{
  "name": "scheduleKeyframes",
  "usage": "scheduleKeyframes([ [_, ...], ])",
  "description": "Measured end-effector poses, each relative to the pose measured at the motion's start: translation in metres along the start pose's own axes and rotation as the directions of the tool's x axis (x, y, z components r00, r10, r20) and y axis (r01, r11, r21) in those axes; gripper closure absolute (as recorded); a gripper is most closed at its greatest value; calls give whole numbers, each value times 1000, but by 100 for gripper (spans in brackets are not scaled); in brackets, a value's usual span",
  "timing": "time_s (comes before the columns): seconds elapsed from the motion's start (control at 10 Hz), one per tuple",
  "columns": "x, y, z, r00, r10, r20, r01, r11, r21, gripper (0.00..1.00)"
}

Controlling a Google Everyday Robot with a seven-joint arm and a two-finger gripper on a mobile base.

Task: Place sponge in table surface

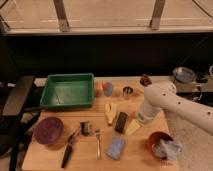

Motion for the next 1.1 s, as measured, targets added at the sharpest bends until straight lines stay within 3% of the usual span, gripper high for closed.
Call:
scheduleKeyframes([
  [0.3, -2, 47, 17, 990, -134, -35, 132, 990, -45, 20],
  [0.8, -3, 49, 19, 990, -139, -34, 138, 990, -41, 20],
  [1.1, -18, 66, 50, 985, -173, -25, 172, 985, -31, 20],
])
